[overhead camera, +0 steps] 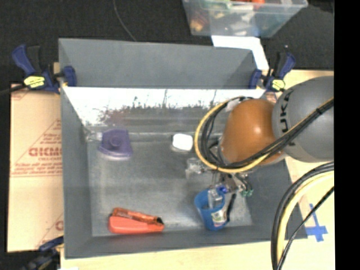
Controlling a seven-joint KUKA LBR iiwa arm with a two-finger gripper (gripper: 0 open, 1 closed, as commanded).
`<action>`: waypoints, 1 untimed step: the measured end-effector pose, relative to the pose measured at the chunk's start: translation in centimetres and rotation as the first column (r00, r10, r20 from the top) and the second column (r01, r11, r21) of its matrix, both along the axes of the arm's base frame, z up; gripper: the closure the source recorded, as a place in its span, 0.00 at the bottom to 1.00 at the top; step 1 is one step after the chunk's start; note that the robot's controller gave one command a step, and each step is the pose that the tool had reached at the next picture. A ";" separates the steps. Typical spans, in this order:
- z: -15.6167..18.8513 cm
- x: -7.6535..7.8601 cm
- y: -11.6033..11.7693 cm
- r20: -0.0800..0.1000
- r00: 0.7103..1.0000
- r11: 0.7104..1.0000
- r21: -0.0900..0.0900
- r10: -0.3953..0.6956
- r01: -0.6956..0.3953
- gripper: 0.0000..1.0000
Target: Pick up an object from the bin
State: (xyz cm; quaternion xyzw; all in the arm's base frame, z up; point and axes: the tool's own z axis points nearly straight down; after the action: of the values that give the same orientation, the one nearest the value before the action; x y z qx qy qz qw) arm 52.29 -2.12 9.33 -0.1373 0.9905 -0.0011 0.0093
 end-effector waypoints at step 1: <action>2.4 -0.5 -0.8 -0.007 0.983 0.983 -0.003 0.184 -0.184 0.00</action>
Offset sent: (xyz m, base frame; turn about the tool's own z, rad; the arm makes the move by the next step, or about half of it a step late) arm -0.0262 0.0111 0.0067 -0.0893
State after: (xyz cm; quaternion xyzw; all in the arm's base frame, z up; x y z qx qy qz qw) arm 51.77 -2.91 11.77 -0.2285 0.9735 -0.0018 0.0058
